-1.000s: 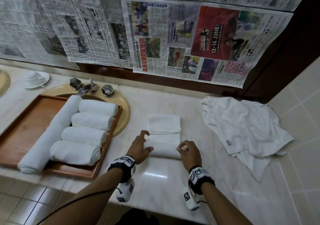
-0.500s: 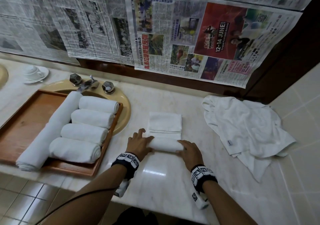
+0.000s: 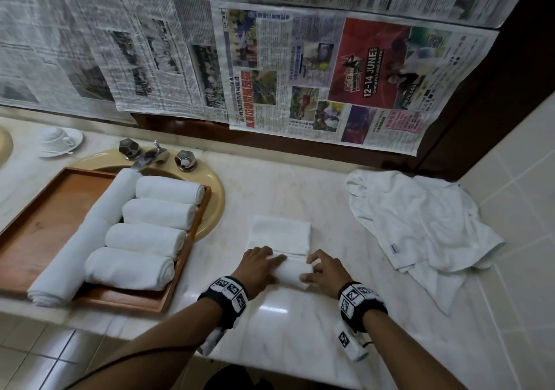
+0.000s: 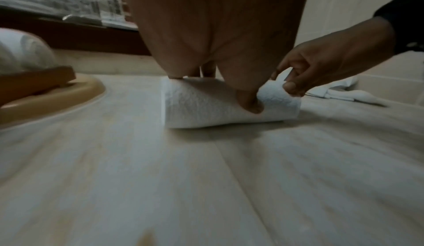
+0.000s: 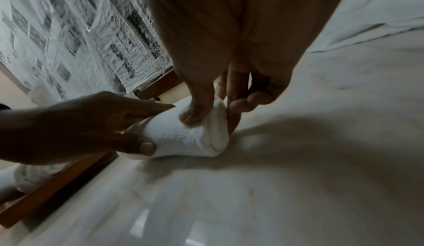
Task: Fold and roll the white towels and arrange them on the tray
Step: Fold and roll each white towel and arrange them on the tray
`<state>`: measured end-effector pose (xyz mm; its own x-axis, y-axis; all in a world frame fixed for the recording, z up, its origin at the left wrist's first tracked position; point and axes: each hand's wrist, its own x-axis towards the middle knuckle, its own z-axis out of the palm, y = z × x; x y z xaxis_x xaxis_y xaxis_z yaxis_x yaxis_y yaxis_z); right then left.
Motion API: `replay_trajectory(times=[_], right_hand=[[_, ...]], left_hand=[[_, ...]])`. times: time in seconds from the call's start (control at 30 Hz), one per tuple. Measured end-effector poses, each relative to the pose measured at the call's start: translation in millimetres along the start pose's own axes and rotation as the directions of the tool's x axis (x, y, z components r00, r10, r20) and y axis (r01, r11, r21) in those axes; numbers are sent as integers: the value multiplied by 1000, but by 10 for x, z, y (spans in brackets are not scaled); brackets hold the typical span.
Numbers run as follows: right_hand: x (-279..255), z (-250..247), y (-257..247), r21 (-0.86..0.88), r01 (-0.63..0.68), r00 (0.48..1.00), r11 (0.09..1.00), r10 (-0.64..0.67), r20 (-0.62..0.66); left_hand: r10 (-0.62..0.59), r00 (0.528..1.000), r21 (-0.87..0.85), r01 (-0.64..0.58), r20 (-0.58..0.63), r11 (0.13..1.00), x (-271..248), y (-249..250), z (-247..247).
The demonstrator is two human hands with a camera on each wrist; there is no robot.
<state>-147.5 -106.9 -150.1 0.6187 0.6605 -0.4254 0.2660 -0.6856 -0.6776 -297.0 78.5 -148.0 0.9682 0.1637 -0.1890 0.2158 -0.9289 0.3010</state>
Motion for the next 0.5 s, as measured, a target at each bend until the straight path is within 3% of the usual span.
replay_trajectory(times=[0.1, 0.27, 0.33, 0.43, 0.5], right_hand=[[-70, -56, -20, -23, 35, 997, 999, -33, 67], [-29, -156, -28, -69, 111, 986, 991, -119, -120], [1, -111, -23, -211, 181, 980, 961, -194, -45], [50, -13, -48, -539, 261, 963, 801, -253, 90], [93, 15, -82, -597, 271, 958, 755, -269, 95]], left_hand=[[-5, 1000, -50, 4, -16, 999, -88, -21, 48], [22, 1000, -95, -23, -16, 995, -256, -60, 107], [29, 999, -113, -32, -28, 993, -313, -76, 150], [33, 999, -131, -38, -38, 991, -380, -100, 197], [34, 998, -141, -41, -48, 989, -413, -108, 216]])
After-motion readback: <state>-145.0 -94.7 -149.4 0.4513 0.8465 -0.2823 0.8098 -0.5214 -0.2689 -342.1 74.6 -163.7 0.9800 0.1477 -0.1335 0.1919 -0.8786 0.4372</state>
